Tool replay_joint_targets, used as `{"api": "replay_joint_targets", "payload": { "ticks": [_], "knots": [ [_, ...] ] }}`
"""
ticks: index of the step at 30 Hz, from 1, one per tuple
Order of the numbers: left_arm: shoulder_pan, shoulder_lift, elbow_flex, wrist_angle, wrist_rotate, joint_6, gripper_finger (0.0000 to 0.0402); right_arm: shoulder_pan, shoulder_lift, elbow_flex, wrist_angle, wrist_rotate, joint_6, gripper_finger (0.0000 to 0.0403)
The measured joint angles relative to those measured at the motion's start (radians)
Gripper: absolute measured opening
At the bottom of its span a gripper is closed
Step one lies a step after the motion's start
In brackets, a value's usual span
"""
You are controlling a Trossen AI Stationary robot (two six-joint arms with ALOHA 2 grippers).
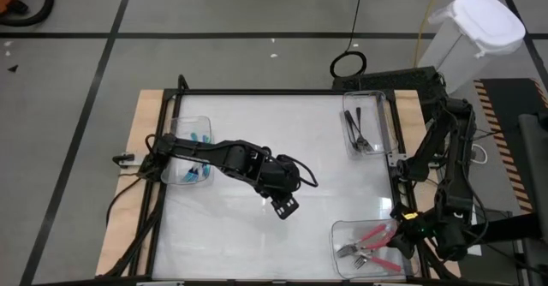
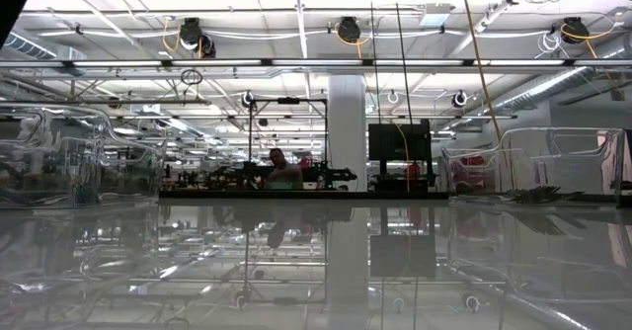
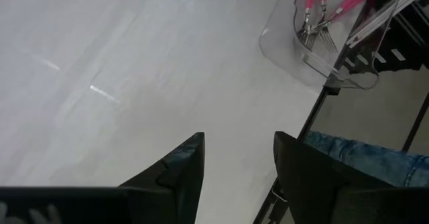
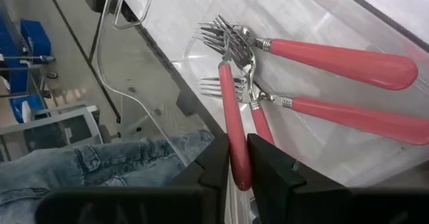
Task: Sort silverware by color (type)
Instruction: Put the pink fork into the bottom right transparent bin, then return to Home Position
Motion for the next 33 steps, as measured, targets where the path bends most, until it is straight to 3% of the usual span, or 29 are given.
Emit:
{"api": "replay_joint_targets", "payload": {
  "ticks": [8,20,33],
  "knots": [
    [-0.002,0.0,0.0,0.0,0.0,-0.007,0.0179,0.0,0.001,0.0,-0.049,-0.005,0.007,0.0051],
    [-0.007,0.0,0.0,0.0,0.0,-0.021,0.0179,-0.001,0.002,0.0,-0.132,-0.054,0.006,0.0125],
    [-0.007,0.0,0.0,0.0,0.0,-0.022,0.0179,-0.001,0.002,0.0,-0.167,-0.106,-0.034,0.0152]
  ]
}}
